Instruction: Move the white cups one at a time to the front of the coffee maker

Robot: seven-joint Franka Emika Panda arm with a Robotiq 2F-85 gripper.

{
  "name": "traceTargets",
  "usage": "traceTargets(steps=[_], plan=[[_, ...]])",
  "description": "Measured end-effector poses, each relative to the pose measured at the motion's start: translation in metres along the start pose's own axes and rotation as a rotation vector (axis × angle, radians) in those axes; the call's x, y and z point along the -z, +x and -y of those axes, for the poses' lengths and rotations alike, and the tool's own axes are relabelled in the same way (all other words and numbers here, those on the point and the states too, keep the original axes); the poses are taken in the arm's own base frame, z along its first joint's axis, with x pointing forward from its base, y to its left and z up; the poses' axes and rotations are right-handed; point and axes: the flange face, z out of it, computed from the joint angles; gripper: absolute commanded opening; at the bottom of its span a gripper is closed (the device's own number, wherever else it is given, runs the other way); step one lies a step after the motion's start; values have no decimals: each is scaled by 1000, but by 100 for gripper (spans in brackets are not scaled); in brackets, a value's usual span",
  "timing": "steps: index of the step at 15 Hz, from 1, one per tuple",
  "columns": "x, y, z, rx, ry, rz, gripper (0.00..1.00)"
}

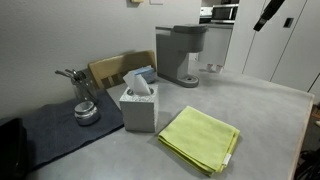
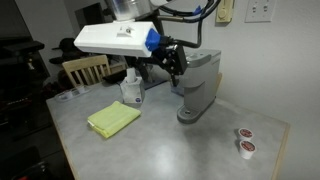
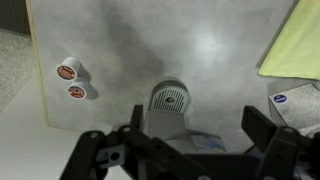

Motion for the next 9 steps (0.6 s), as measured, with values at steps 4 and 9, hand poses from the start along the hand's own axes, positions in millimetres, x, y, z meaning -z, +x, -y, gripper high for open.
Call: traceTargets(steps=[4,9], plan=[[0,0,0,0,-2,-1,100],[0,0,-1,-1,-4,-3,100]])
